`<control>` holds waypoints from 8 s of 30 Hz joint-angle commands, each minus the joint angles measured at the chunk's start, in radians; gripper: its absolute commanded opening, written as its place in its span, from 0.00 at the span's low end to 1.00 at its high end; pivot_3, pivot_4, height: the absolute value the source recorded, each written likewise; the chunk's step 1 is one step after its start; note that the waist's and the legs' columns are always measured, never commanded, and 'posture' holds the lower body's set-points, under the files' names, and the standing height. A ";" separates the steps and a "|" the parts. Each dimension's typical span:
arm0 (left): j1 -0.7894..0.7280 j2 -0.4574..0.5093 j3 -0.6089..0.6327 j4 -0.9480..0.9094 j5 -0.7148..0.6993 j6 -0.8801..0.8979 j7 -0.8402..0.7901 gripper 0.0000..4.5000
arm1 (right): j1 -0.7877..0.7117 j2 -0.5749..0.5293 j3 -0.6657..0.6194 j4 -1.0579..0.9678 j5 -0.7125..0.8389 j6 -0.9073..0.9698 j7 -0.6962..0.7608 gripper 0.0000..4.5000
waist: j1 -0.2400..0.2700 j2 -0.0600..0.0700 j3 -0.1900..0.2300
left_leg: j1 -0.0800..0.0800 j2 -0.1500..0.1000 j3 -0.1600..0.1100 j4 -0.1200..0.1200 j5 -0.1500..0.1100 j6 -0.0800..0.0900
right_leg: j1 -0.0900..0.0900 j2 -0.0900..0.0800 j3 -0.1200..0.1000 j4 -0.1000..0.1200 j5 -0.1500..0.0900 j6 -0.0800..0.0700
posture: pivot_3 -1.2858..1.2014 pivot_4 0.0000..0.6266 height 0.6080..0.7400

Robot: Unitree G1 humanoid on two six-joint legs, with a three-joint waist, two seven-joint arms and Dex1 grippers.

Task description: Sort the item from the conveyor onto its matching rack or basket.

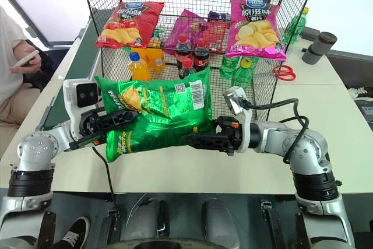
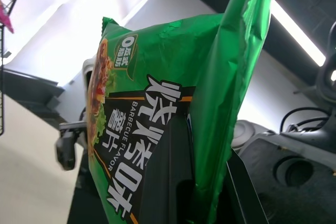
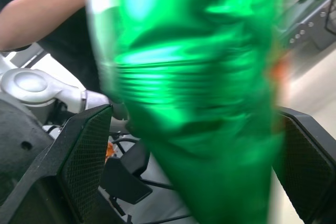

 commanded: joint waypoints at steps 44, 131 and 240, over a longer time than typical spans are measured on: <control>0.159 -0.017 0.141 0.038 0.434 -0.505 0.072 1.00 | -0.173 -0.169 0.153 -0.100 -1.150 -1.099 -0.161 0.08 | -0.005 0.001 0.001 | -0.001 0.000 0.002 -0.001 0.000 0.000 | -0.004 -0.001 0.001 0.000 0.000 0.000 | 0.52 0.24 1.00; 0.153 -0.245 -0.096 -0.105 1.046 -1.086 0.662 1.00 | -0.585 0.256 0.277 0.455 -1.671 -0.829 -0.628 0.89 | -0.007 0.001 0.001 | -0.001 0.001 0.009 -0.002 0.001 -0.002 | -0.004 -0.002 0.001 0.001 0.000 0.000 | 0.52 0.24 1.00; 0.190 -0.262 -0.155 -0.107 1.062 -1.116 0.663 1.00 | -0.694 0.218 0.220 0.296 -1.382 -0.538 -0.209 0.51 | -0.005 0.001 0.001 | -0.001 0.001 0.007 -0.002 0.001 -0.001 | -0.005 -0.002 0.001 0.001 0.000 0.000 | 0.52 0.24 1.00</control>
